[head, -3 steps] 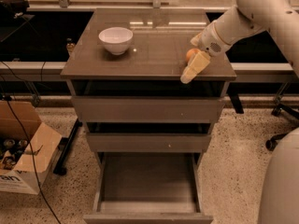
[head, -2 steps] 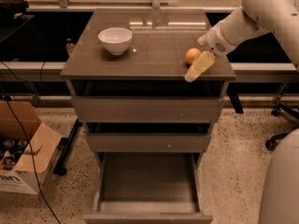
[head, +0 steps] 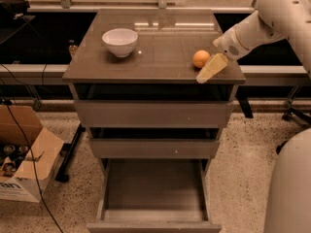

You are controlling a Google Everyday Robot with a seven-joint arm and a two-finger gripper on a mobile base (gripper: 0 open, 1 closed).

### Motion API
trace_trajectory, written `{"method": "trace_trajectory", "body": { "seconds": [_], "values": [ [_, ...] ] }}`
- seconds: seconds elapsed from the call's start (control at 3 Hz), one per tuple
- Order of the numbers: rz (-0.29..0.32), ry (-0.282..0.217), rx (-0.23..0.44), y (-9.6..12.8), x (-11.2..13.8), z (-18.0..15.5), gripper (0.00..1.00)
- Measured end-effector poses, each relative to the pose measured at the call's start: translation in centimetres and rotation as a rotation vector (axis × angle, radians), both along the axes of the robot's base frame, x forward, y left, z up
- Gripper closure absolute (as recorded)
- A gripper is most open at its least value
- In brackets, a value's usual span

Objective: Place orange into bottom drawer

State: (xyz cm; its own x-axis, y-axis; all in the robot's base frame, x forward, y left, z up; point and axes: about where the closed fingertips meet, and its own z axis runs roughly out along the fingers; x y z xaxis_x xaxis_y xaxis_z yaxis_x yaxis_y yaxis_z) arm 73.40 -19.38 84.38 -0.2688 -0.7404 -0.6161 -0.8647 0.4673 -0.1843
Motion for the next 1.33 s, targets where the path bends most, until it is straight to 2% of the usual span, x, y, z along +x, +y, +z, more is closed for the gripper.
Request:
{"method": "trace_trajectory", "body": {
  "seconds": [0.33,0.67,1.0,1.33],
  "values": [
    [0.005,-0.021,0.038,0.5,1.4,-0.1,0.00],
    [0.020,-0.027,0.081,1.4,2.7,-0.5,0.19],
    [0.026,-0.018,0.109,1.8,3.2,-1.2,0.42],
    [0.021,-0.020,0.115,2.2,3.0,-0.8,0.72]
  ]
}}
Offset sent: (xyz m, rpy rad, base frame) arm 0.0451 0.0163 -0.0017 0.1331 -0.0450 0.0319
